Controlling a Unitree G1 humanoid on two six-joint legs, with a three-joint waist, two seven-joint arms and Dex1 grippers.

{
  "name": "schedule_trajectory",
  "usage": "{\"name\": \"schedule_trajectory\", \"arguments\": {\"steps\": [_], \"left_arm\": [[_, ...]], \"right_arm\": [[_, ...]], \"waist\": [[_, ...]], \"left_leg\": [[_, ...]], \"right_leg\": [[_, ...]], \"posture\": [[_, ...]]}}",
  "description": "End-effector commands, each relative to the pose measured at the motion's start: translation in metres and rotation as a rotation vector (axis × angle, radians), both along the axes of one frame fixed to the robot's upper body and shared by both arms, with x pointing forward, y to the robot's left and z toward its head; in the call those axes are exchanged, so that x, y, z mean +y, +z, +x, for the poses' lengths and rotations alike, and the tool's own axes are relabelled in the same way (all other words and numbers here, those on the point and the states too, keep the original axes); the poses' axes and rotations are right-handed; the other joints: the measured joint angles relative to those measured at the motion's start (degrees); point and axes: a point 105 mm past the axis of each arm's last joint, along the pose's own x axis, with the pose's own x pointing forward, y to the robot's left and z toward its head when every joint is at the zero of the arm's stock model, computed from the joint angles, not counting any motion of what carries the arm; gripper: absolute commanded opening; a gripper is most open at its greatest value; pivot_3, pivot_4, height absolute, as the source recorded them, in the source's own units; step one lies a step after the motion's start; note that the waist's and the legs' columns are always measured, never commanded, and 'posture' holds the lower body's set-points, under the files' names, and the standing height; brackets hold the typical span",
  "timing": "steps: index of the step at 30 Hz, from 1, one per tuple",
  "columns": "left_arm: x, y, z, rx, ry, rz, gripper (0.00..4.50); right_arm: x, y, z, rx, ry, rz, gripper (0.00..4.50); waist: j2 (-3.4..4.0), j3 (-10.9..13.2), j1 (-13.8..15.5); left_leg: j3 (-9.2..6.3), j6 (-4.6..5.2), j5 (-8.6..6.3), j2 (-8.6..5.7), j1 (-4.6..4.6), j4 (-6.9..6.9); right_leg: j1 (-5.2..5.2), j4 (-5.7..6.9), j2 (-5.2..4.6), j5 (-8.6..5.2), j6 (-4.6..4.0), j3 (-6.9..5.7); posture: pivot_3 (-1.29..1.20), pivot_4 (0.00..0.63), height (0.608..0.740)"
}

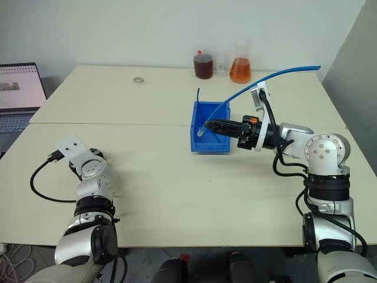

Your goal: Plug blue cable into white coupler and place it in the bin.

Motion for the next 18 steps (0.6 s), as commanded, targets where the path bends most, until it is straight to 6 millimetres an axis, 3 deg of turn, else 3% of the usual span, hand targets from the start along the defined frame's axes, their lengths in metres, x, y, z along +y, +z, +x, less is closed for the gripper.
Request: {"name": "schedule_trajectory", "arguments": {"steps": [1,8,15,18], "left_arm": [[0.013,0.000,-0.004,-0.008,0.039,-0.022,2.09],[0.022,0.001,-0.008,-0.012,0.059,-0.021,0.76],[0.021,0.000,-0.010,0.003,0.066,-0.014,0.76],[0.008,0.014,0.000,-0.007,-0.034,0.056,0.76]], "right_arm": [[-0.004,0.010,-0.006,-0.049,-0.004,0.017,0.13],[-0.008,0.006,-0.009,-0.038,-0.024,0.012,0.13],[-0.009,0.007,-0.009,-0.036,-0.035,0.017,0.13],[-0.010,0.007,-0.009,-0.041,-0.043,0.013,0.13]], "waist": [[0.00,0.00,0.00],[0.00,0.00,-0.04],[0.00,0.00,-0.01],[0.00,0.00,-0.02]], "left_leg": [[0.00,0.00,0.00,0.00,0.00,0.00],[0.01,0.00,0.00,0.01,0.01,0.00],[0.01,0.00,0.00,0.00,0.01,0.00],[0.01,0.00,0.00,0.00,0.01,0.00]], "right_leg": [[0.00,0.00,0.00,0.00,0.00,0.00],[0.00,0.01,0.00,0.00,0.00,0.01],[0.00,0.01,0.00,0.00,0.00,0.00],[0.00,0.01,0.00,0.00,0.00,0.01]], "posture": [[0.00,0.150,0.740],[0.00,0.150,0.740],[0.00,0.150,0.740],[0.00,0.150,0.740]]}}
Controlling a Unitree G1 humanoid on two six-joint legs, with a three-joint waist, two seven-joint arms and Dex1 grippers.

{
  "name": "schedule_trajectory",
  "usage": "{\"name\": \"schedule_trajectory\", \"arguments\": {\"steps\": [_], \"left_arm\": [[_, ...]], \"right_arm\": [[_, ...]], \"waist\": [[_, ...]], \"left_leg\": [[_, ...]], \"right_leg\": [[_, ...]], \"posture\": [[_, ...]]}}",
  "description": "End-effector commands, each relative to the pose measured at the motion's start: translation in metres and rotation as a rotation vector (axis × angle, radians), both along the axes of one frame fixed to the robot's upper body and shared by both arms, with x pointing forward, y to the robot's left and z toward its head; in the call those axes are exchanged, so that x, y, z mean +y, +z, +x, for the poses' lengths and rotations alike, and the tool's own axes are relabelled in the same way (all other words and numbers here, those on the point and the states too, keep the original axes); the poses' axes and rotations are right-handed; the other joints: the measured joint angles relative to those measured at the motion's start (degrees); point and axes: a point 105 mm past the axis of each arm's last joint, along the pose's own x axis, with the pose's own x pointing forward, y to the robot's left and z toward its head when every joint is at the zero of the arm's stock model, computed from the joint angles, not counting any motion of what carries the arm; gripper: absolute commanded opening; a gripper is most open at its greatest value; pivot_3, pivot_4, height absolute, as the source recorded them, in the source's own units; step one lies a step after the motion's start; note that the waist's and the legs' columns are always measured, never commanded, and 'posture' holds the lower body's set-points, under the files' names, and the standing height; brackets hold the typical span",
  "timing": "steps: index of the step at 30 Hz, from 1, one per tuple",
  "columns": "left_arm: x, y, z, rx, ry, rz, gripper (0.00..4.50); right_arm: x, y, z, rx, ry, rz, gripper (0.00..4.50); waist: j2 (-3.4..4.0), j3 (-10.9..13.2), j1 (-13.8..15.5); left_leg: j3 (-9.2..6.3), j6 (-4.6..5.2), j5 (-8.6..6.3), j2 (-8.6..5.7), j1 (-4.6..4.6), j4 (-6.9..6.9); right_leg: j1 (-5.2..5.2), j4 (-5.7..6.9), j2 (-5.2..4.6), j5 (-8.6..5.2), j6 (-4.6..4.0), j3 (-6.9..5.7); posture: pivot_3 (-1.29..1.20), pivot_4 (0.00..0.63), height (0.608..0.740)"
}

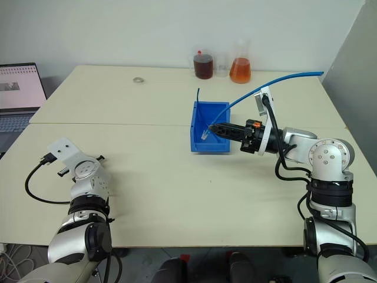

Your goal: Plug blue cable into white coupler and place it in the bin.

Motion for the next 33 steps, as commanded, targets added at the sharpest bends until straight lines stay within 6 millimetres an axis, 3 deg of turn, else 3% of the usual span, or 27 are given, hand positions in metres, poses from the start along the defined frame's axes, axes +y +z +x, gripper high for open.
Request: {"name": "schedule_trajectory", "arguments": {"steps": [1,4,6,9,12,15,19,25,29,33], "left_arm": [[-0.015,0.021,0.011,-0.012,-0.135,0.092,0.76],[-0.052,0.033,0.023,-0.008,-0.419,0.140,0.76],[-0.077,0.032,0.019,0.019,-0.594,0.157,0.76],[-0.116,0.033,0.002,0.066,-0.887,0.198,0.76],[-0.170,0.041,-0.021,0.051,-1.319,0.290,0.76],[-0.193,0.041,-0.035,0.040,-1.533,0.328,0.76],[-0.241,0.039,-0.072,0.006,-2.003,0.440,0.76],[-0.258,0.011,-0.088,0.005,-2.310,0.471,0.76],[-0.262,-0.009,-0.085,0.037,-2.383,0.499,0.76],[-0.266,-0.017,-0.081,0.035,-2.414,0.510,0.76]], "right_arm": [[-0.003,0.015,-0.006,-0.064,-0.001,0.023,0.13],[-0.004,0.015,-0.008,-0.079,-0.005,0.004,0.13],[-0.006,0.014,-0.011,-0.088,-0.002,-0.012,0.13],[-0.009,0.014,-0.013,-0.098,-0.003,-0.028,0.13],[-0.011,0.008,-0.017,-0.119,0.006,-0.077,0.13],[-0.011,0.004,-0.019,-0.129,0.019,-0.101,0.13],[-0.008,0.003,-0.017,-0.176,0.032,-0.138,0.13],[-0.004,-0.002,-0.005,-0.264,0.005,-0.201,0.13],[0.001,-0.013,-0.010,-0.344,0.039,-0.284,0.13],[0.006,-0.031,-0.018,-0.426,0.060,-0.352,0.13]], "waist": [[0.00,0.00,0.02],[0.00,0.00,0.14],[0.00,0.00,0.17],[0.00,0.00,0.08],[0.01,0.01,-0.12],[0.03,0.02,0.01],[0.05,0.03,-0.02],[0.05,0.03,-0.01],[0.05,0.03,0.02],[0.05,0.03,0.04]], "left_leg": [[0.00,0.00,0.00,0.00,-0.01,0.00],[-0.02,-0.01,0.01,0.00,-0.03,0.00],[-0.04,-0.02,0.01,-0.02,-0.07,0.00],[-0.03,-0.07,0.01,-0.02,-0.10,-0.01],[0.00,-0.10,0.01,-0.01,-0.08,-0.03],[-0.03,-0.05,-0.02,0.03,0.00,-0.06],[0.03,-0.03,-0.02,0.04,0.04,-0.01],[0.07,-0.01,-0.03,0.07,0.03,-0.02],[0.08,-0.01,-0.03,0.05,0.02,-0.01],[0.05,0.00,-0.03,0.06,-0.01,-0.01]], "right_leg": [[0.00,0.00,0.00,0.00,0.00,0.00],[0.00,0.00,0.00,0.00,0.00,-0.02],[0.00,-0.02,-0.02,0.00,0.00,-0.03],[-0.02,-0.08,-0.08,0.00,0.00,0.00],[-0.06,-0.04,-0.05,-0.01,-0.03,0.02],[-0.03,-0.02,0.03,-0.04,-0.06,-0.02],[0.01,-0.04,0.10,-0.05,-0.04,0.05],[-0.02,-0.08,0.12,-0.06,-0.06,0.07],[-0.02,-0.08,0.12,-0.06,-0.06,0.07],[-0.02,-0.11,0.12,-0.06,-0.06,0.05]], "posture": [[0.00,0.150,0.740],[0.00,0.150,0.740],[0.00,0.150,0.740],[0.00,0.150,0.740],[0.00,0.150,0.740],[0.00,0.150,0.740],[0.00,0.150,0.740],[0.00,0.150,0.740],[0.00,0.150,0.740],[0.00,0.150,0.740]]}}
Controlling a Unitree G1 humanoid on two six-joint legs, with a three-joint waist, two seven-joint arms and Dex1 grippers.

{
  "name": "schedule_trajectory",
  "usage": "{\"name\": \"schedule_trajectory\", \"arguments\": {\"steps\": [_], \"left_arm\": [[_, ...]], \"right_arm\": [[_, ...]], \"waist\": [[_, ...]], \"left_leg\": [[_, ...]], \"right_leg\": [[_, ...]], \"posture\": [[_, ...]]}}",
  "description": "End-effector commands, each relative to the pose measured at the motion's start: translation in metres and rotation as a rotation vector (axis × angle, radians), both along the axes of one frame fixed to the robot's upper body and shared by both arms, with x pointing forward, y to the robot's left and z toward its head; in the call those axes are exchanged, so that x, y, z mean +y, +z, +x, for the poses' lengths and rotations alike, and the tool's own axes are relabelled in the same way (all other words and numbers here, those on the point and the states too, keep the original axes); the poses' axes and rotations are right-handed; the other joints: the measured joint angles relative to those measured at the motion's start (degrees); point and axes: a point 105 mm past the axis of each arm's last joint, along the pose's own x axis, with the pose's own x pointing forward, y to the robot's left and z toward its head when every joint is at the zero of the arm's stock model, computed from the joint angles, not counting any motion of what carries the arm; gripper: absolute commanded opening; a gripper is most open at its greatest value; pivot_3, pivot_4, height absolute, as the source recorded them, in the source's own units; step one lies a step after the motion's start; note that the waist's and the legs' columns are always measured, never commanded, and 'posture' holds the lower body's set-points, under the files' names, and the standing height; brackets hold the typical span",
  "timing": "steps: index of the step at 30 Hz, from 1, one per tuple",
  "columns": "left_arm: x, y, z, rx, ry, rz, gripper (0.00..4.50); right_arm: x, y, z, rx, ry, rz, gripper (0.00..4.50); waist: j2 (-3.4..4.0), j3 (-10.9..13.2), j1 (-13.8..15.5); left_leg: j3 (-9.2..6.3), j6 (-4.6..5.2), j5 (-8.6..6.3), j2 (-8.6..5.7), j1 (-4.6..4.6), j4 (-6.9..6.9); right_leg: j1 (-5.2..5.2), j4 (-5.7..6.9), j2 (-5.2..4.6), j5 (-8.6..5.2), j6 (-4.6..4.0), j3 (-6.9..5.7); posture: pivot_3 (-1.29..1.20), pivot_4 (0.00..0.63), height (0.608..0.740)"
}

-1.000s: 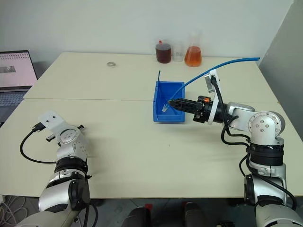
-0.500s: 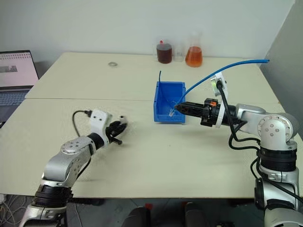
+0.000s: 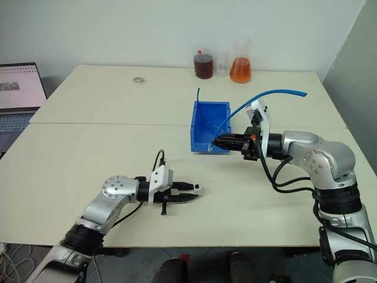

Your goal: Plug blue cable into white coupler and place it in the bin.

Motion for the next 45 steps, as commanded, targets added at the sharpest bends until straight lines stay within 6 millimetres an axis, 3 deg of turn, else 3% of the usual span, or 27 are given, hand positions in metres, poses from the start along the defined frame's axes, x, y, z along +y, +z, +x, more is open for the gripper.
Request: {"name": "schedule_trajectory", "arguments": {"steps": [1,7,16,31,45], "left_arm": [[-0.005,0.002,0.005,-0.058,-0.044,0.001,0.76],[-0.010,0.005,0.014,-0.087,-0.032,-0.020,0.76],[-0.010,0.003,0.016,-0.104,-0.023,-0.013,0.76],[-0.010,0.003,0.015,-0.095,-0.014,-0.024,0.76],[-0.015,0.006,0.013,-0.070,-0.002,-0.047,0.76]], "right_arm": [[0.009,-0.006,-0.013,-0.121,0.057,-0.048,0.13],[0.023,-0.039,-0.033,-0.247,0.165,-0.136,0.13],[0.027,-0.062,-0.029,-0.263,0.182,-0.172,0.13],[0.027,-0.085,-0.025,-0.255,0.214,-0.221,0.13],[0.032,-0.090,-0.017,-0.262,0.221,-0.232,0.13]], "waist": [[0.00,0.00,0.03],[0.00,0.00,0.01],[0.00,0.00,-0.03],[0.00,0.00,-0.02],[0.00,-0.01,0.00]], "left_leg": [[-0.01,0.00,0.00,0.00,0.00,0.00],[-0.04,0.00,0.00,-0.01,0.01,0.05],[-0.05,0.00,0.01,0.00,0.05,0.07],[-0.06,-0.01,0.01,0.00,0.07,0.09],[-0.07,-0.01,0.01,-0.02,0.13,0.13]], "right_leg": [[0.00,0.01,0.00,0.00,0.00,0.00],[0.02,0.05,0.00,0.00,0.01,-0.03],[0.04,0.09,0.01,0.00,0.01,-0.02],[0.06,0.12,0.01,0.01,0.00,-0.03],[0.10,0.22,0.00,0.01,0.00,-0.02]], "posture": [[0.00,0.150,0.740],[0.00,0.150,0.740],[0.00,0.150,0.740],[0.00,0.150,0.740],[0.00,0.150,0.740]]}}
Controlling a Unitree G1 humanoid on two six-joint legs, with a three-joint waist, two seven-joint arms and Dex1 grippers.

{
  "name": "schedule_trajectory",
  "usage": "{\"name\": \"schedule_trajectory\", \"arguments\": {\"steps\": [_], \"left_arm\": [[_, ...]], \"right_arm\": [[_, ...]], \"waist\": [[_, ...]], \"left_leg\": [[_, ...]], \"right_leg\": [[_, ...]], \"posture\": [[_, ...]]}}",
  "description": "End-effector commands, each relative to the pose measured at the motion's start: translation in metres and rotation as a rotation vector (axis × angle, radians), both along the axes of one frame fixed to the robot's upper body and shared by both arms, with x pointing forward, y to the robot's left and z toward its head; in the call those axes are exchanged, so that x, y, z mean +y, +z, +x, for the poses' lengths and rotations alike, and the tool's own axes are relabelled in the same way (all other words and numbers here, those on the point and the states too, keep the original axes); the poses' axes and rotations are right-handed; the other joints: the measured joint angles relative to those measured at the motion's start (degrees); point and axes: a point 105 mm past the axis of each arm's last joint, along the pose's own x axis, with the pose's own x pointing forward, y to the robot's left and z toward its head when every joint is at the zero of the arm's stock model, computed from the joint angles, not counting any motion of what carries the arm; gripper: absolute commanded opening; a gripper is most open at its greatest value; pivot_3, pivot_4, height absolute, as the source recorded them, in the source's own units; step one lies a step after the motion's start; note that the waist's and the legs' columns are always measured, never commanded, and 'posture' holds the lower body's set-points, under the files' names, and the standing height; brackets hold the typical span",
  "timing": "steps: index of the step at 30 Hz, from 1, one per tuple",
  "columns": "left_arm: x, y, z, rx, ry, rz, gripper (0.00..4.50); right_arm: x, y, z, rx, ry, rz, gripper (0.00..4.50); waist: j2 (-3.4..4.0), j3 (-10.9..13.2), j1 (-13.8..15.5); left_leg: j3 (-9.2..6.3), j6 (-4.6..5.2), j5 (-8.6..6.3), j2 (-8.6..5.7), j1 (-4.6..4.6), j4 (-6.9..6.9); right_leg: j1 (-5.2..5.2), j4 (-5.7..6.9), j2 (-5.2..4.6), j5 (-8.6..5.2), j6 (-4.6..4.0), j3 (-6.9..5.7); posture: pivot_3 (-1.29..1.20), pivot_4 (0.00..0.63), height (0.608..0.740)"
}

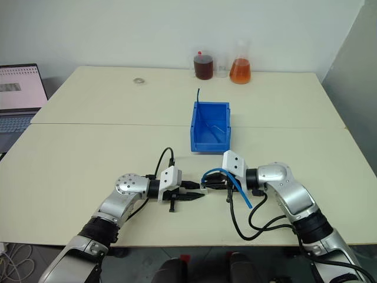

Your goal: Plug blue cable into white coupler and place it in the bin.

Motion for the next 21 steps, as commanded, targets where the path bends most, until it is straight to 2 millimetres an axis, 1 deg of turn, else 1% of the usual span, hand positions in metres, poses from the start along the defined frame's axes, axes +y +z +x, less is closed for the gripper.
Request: {"name": "schedule_trajectory", "arguments": {"steps": [1,7,14,21], "left_arm": [[-0.004,0.010,-0.001,-0.036,-0.005,-0.032,0.76],[-0.004,0.010,-0.004,-0.032,-0.008,-0.032,0.76],[-0.004,0.011,-0.004,-0.032,-0.007,-0.032,0.76],[-0.005,0.012,-0.001,-0.037,-0.005,-0.032,0.76]], "right_arm": [[0.000,-0.002,0.001,-0.013,0.008,-0.024,0.13],[-0.004,-0.005,0.002,-0.017,0.019,-0.048,0.13],[-0.014,-0.003,0.009,-0.016,0.018,-0.079,0.13],[-0.015,-0.005,0.006,0.006,0.038,-0.098,0.13]], "waist": [[0.00,0.00,0.00],[0.01,0.00,0.00],[0.01,0.00,-0.01],[0.01,0.00,0.00]], "left_leg": [[0.00,0.00,0.00,0.00,0.00,0.00],[0.00,0.00,0.00,0.00,0.00,0.00],[0.00,0.00,0.00,0.00,0.01,0.00],[0.00,0.00,0.00,0.00,0.01,0.01]], "right_leg": [[0.00,0.00,0.00,0.00,0.00,0.00],[0.00,0.01,0.00,0.00,0.00,0.00],[0.00,0.02,0.00,0.00,0.00,0.00],[0.00,0.03,-0.01,0.00,0.00,0.00]], "posture": [[0.00,0.150,0.740],[0.00,0.150,0.740],[0.00,0.150,0.740],[0.00,0.150,0.740]]}}
